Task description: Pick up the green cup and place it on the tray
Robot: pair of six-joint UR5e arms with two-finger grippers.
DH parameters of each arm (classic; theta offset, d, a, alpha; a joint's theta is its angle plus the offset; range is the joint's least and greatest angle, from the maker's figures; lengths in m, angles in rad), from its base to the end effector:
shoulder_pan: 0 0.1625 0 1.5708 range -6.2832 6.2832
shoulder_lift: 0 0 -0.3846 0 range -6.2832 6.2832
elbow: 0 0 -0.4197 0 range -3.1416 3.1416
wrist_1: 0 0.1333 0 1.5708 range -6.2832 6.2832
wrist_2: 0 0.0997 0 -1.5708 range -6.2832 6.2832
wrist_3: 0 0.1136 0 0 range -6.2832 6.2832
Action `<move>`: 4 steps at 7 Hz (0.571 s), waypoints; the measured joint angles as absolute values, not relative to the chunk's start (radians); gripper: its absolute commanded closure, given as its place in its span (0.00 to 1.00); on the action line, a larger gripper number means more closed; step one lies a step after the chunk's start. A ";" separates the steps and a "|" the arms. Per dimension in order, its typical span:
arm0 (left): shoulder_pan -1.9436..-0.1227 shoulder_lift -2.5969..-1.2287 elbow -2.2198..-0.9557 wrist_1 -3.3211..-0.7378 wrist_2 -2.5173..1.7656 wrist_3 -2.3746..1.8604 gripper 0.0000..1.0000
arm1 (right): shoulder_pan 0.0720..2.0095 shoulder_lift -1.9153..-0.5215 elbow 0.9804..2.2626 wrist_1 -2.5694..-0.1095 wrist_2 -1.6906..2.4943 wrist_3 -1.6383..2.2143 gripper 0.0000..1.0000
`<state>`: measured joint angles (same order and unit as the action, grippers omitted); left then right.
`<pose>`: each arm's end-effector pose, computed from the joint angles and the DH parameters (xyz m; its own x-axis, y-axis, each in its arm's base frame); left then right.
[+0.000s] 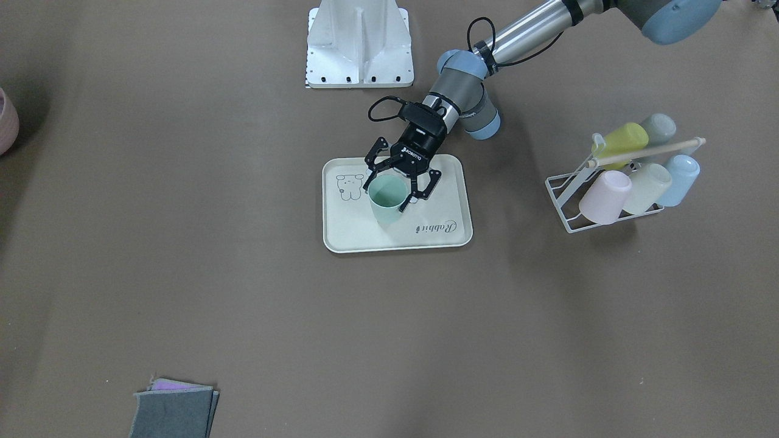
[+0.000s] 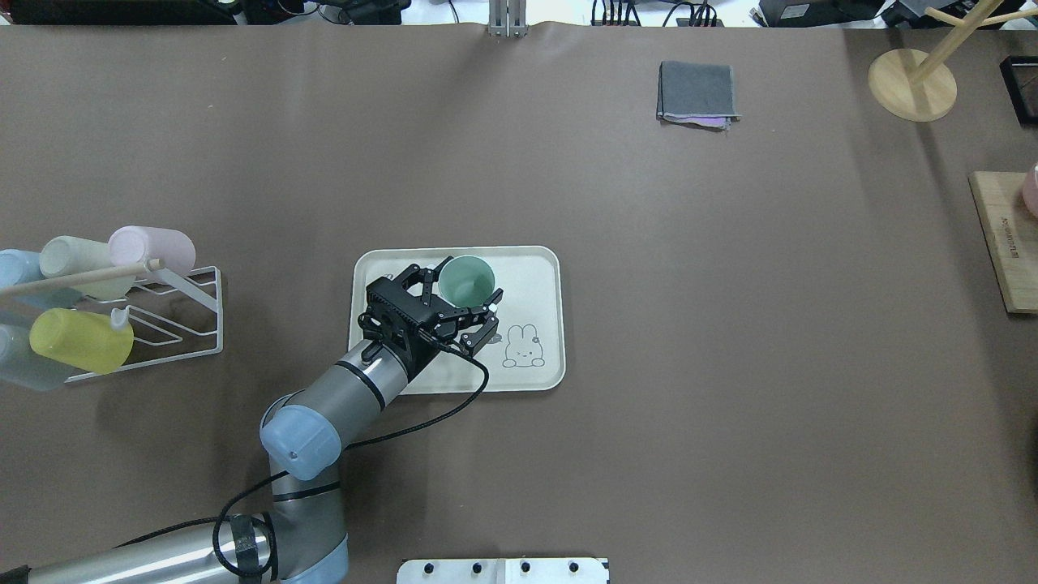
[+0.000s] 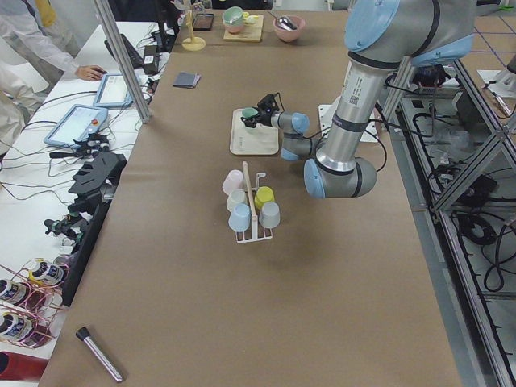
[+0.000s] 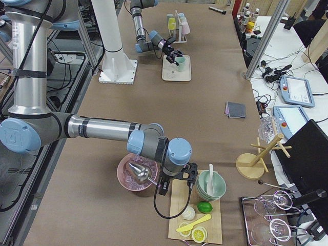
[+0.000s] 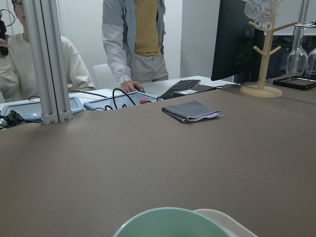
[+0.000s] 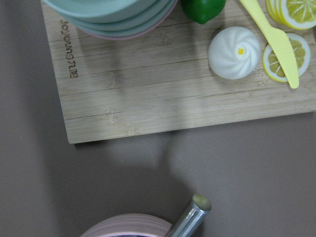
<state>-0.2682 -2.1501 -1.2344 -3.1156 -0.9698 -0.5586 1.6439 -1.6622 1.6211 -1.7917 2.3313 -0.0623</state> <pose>0.6110 -0.3728 0.2659 0.5269 0.5805 -0.6208 0.5740 0.2956 0.7636 0.0884 -0.4540 0.6681 0.7125 0.1706 0.6806 -0.0262 0.9758 -0.2171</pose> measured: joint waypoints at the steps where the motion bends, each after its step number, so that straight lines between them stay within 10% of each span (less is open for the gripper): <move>1: -0.267 -2.145 -1.233 -3.125 -0.978 -0.589 0.09 | 1.644 -1.663 1.621 -1.792 2.331 -0.062 0.00; 4: -0.265 -2.138 -1.231 -3.136 -0.983 -0.642 0.02 | 1.643 -1.661 1.621 -1.792 2.329 -0.057 0.00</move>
<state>-0.2655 -2.1378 -1.2306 -3.1363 -0.9831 -0.6419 1.6430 -1.6614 1.6213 -1.7917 2.3294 -0.0574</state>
